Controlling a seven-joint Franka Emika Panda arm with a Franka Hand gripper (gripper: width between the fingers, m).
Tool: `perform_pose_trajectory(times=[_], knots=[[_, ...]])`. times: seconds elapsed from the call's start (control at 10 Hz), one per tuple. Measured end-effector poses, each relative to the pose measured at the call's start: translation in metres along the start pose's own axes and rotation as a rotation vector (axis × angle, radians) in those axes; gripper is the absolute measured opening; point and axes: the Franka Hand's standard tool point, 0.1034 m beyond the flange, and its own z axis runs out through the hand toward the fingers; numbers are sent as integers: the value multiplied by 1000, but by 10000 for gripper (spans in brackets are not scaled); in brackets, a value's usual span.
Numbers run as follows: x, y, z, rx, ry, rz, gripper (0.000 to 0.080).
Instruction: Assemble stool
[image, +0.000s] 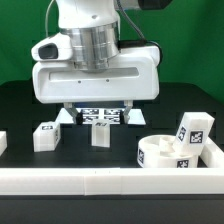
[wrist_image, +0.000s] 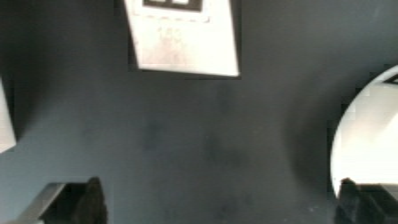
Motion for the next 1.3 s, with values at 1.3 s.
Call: perform_pose_trajectory(times=[1.3], knots=[[-36, 16, 40, -12, -837, 102, 648]])
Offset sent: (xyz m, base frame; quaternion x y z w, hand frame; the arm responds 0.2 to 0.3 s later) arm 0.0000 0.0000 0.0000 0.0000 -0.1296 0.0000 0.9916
